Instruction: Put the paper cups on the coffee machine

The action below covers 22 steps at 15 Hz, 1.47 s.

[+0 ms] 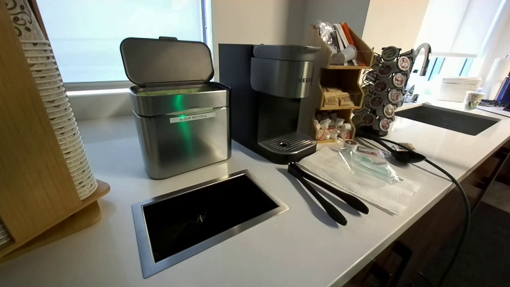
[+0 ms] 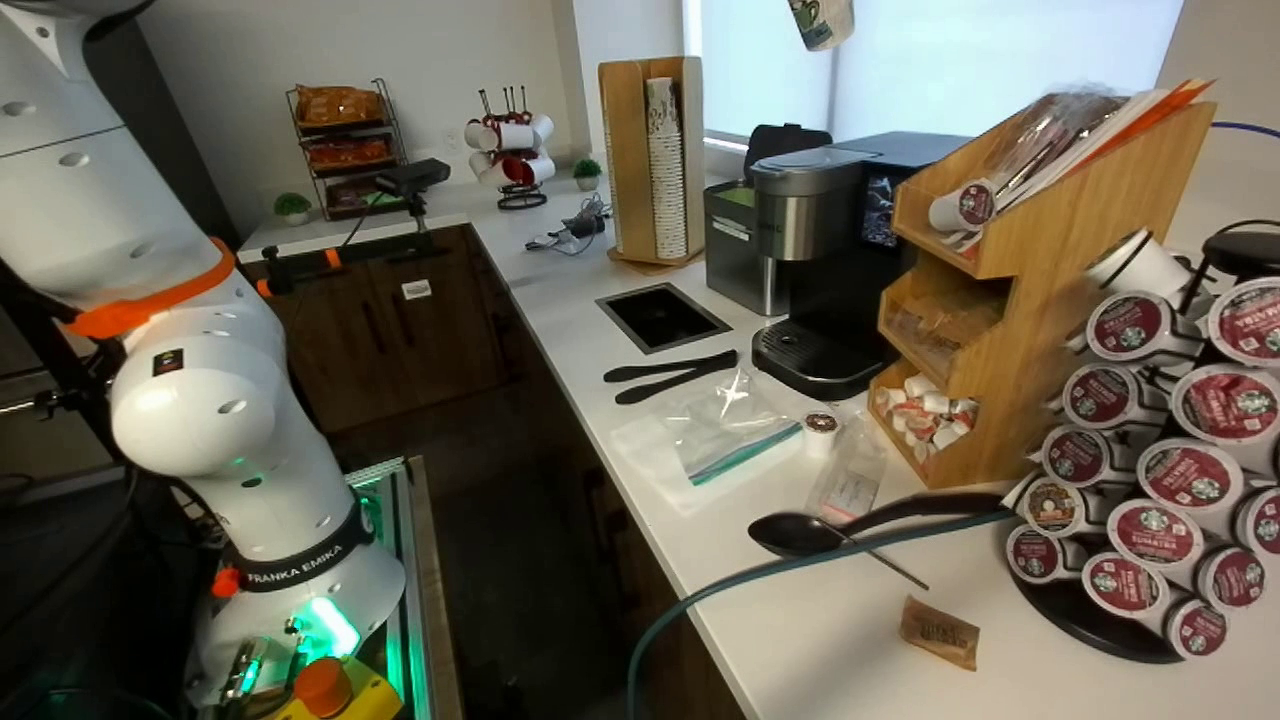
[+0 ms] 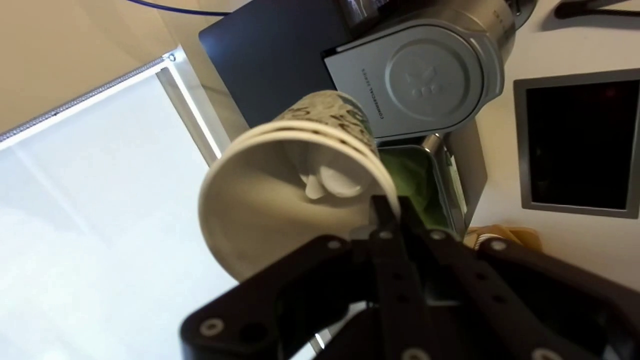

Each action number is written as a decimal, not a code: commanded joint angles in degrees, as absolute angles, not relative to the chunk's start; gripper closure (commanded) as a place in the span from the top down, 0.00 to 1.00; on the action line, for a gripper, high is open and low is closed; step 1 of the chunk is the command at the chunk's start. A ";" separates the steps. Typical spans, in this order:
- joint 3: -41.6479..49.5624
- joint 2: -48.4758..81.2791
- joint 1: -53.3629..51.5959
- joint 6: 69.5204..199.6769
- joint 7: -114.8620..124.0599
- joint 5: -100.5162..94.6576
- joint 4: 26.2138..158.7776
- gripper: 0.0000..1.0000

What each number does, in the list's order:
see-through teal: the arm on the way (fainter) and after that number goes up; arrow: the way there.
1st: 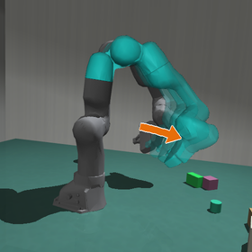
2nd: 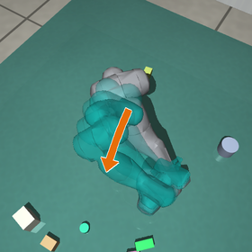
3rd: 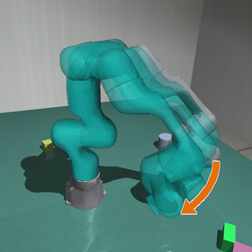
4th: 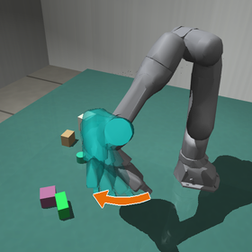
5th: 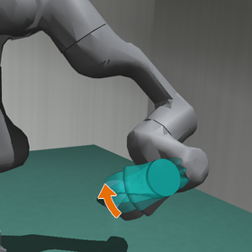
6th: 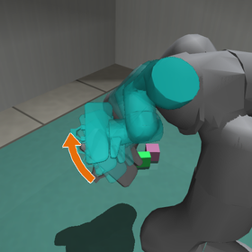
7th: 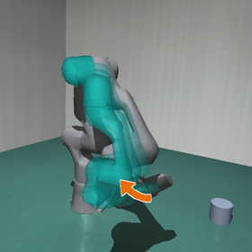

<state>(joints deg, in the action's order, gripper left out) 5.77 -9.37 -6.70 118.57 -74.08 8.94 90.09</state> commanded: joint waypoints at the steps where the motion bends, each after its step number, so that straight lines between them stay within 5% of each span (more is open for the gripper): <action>1: 4.37 -7.84 -4.99 112.83 -75.69 6.82 87.04 0.01; 9: 3.40 0.53 -3.61 94.78 -81.07 7.42 74.50 0.01; 22: 3.39 2.84 -5.16 103.49 -78.23 7.41 75.76 0.01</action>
